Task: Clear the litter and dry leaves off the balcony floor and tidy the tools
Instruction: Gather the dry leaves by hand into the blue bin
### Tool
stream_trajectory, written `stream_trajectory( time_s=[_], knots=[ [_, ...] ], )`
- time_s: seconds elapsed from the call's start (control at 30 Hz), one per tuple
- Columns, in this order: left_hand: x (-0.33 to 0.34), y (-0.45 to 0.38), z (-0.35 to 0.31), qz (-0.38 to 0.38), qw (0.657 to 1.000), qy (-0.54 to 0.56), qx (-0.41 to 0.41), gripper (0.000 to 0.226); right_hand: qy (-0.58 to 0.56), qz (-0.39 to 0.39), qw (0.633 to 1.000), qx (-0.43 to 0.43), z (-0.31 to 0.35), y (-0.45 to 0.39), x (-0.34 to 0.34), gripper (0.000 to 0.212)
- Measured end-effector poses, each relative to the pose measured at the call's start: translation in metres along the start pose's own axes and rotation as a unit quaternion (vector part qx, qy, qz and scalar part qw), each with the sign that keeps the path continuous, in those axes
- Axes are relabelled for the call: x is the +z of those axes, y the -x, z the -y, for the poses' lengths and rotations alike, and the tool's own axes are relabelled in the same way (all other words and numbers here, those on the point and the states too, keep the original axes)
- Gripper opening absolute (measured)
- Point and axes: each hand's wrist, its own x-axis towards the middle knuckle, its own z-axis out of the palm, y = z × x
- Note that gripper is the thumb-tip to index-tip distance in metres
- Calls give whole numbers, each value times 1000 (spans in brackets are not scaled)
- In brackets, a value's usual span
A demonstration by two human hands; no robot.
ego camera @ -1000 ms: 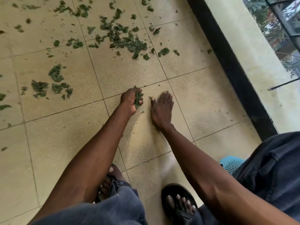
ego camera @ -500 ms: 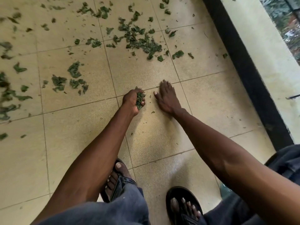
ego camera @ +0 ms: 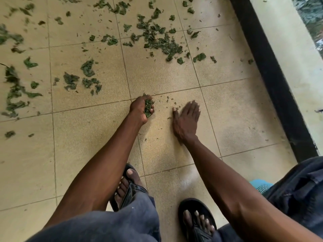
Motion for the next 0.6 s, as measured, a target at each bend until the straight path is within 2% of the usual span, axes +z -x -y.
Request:
stream_trajectory(
  time_s=[0.13, 0.2, 0.27, 0.37, 0.47, 0.6],
  knots=[
    [-3, 2, -1, 6, 1000, 1, 7, 7, -7, 44, 991, -125, 35, -3, 2, 77],
    [-5, 2, -3, 3, 1000, 7, 9, 8, -24, 9, 996, -88, 36, 5, 1, 77],
    [-10, 2, -4, -4, 1000, 12, 10, 8, -16, -16, 1000, 13, 31, 26, 7, 83],
    [-17, 2, -5, -15, 1000, 19, 10, 6, 1, 8, 995, 96, 33, 64, 28, 91],
    [-22, 1, -4, -10, 999, 29, 9, 8, -23, 18, 995, 96, 56, 63, 38, 94],
    [-30, 1, -6, 2, 999, 43, 11, 14, -23, 31, 999, 1, 77, 26, 33, 89]
  ],
)
